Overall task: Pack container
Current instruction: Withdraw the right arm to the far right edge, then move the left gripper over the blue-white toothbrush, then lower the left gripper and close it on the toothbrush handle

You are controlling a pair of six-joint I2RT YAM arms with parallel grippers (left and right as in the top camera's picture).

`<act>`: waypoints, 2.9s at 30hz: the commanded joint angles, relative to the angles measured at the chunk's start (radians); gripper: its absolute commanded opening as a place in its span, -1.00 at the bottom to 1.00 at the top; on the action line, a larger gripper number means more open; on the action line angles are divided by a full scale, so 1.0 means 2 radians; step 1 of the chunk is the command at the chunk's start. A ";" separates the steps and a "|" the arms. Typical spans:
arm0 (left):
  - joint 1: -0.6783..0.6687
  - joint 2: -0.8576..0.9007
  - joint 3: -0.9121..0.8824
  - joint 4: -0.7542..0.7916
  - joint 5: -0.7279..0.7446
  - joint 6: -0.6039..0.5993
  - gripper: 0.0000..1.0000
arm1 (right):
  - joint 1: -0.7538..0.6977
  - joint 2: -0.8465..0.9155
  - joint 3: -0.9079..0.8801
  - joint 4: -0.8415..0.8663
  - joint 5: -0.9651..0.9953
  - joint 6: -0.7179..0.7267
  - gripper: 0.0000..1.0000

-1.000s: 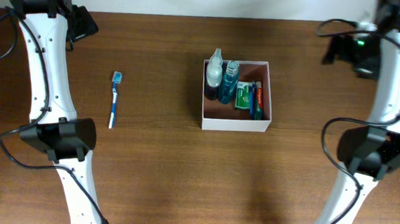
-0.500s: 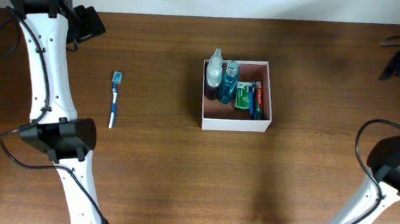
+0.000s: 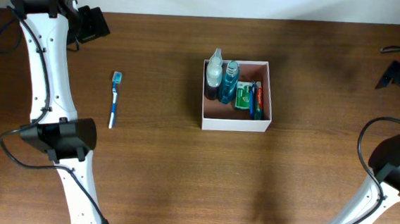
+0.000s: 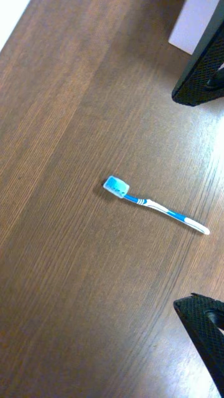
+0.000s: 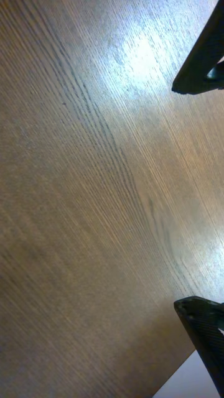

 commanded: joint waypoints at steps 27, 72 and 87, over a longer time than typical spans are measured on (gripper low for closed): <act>-0.021 -0.012 -0.181 0.016 0.011 0.117 0.98 | 0.002 -0.016 -0.005 0.002 -0.003 0.002 0.97; -0.024 -0.012 -0.387 0.136 0.013 0.188 0.97 | 0.002 -0.016 -0.005 0.002 -0.003 0.002 0.98; -0.024 -0.012 -0.416 0.180 0.019 0.200 0.91 | 0.002 -0.016 -0.005 0.002 -0.003 0.002 0.98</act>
